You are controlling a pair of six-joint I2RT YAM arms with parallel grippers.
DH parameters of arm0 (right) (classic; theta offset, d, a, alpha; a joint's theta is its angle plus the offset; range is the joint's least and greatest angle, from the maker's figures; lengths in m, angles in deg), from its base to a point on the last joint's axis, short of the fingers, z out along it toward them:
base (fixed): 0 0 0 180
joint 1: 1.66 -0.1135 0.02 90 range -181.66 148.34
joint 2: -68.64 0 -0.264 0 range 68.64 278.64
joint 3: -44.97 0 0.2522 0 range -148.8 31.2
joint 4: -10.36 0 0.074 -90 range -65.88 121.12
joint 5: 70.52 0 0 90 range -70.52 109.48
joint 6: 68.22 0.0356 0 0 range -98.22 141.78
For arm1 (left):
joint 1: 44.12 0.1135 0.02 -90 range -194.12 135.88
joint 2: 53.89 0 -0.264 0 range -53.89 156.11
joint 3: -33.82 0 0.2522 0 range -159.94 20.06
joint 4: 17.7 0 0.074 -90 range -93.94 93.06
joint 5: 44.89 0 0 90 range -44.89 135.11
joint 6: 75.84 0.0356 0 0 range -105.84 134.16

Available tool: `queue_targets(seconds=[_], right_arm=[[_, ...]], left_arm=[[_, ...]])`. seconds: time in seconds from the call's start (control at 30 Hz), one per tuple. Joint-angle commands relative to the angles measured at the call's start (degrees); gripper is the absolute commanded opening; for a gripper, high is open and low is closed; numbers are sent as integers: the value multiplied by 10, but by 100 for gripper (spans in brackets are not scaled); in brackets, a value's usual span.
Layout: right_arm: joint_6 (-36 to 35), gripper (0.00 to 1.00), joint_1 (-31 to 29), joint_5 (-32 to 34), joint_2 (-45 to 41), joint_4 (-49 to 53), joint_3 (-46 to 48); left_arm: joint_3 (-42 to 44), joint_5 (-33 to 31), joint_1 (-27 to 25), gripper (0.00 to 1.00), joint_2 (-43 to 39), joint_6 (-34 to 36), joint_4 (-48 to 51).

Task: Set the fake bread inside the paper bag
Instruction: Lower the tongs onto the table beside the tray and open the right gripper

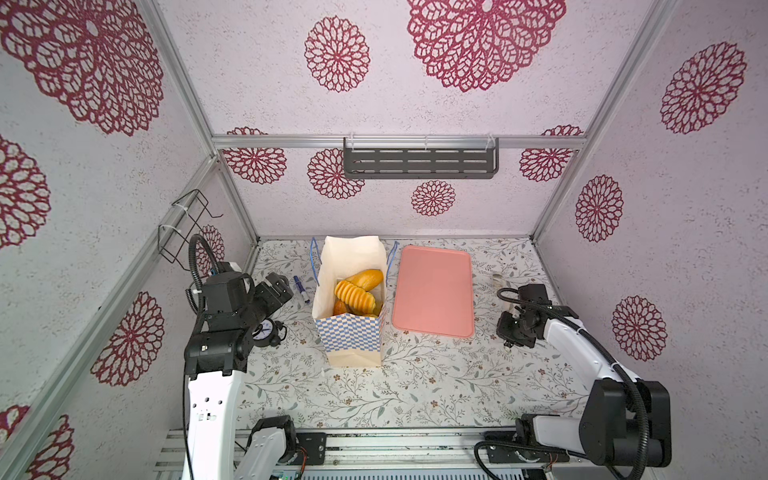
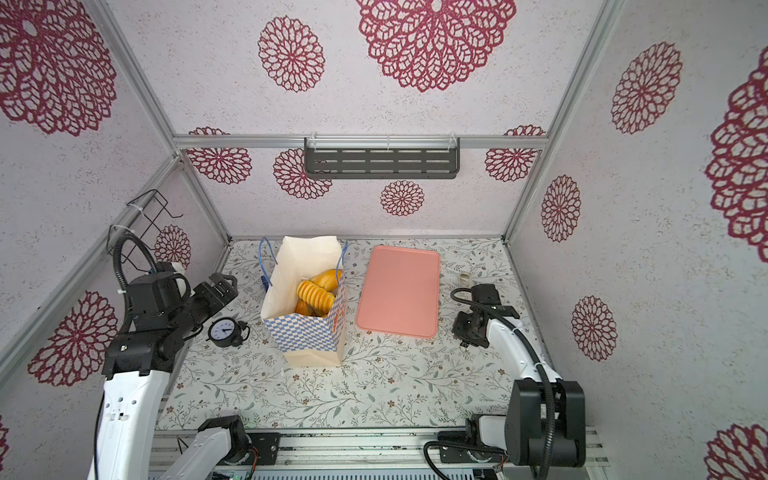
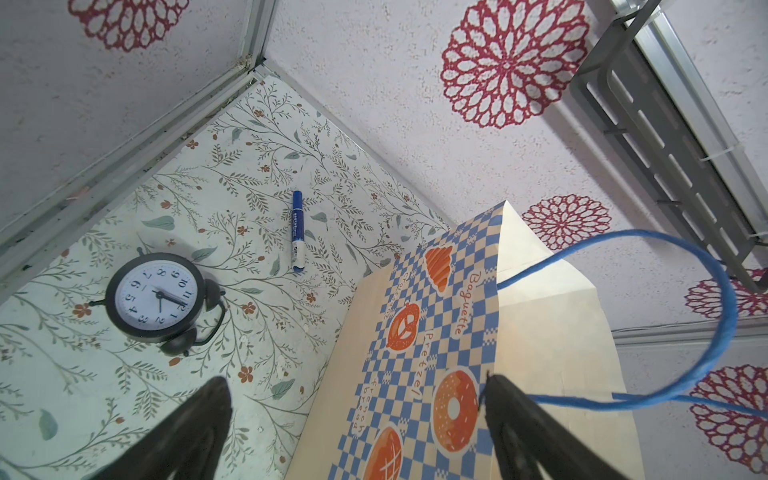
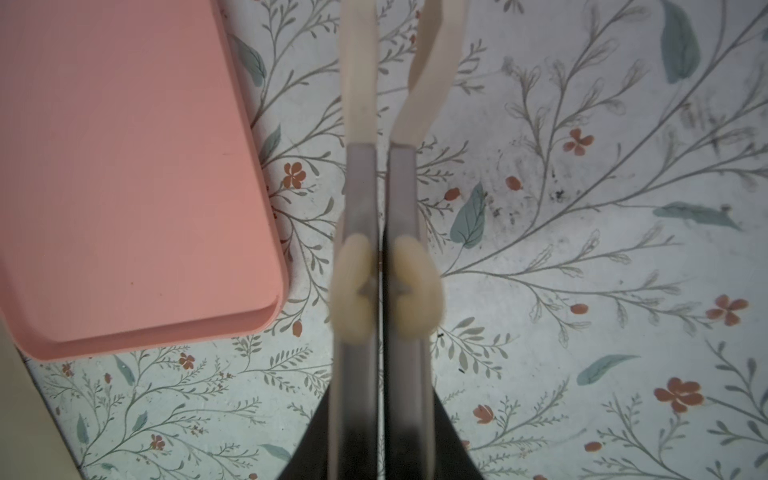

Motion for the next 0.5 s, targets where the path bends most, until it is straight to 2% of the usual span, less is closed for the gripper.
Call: queue_targets(seconds=[0.0,0.27,0.47], right_arm=[[-2,25,0,17,3,-40,3],[-2,31,0,36,47,-68,30],[-1,40,1,40,66,-86,42]], left_arm=[[22,27,14,97,-12,-19,-43],[50,53,27,97,-15,-29,-61],[52,62,31,97,-17,-29,-61]])
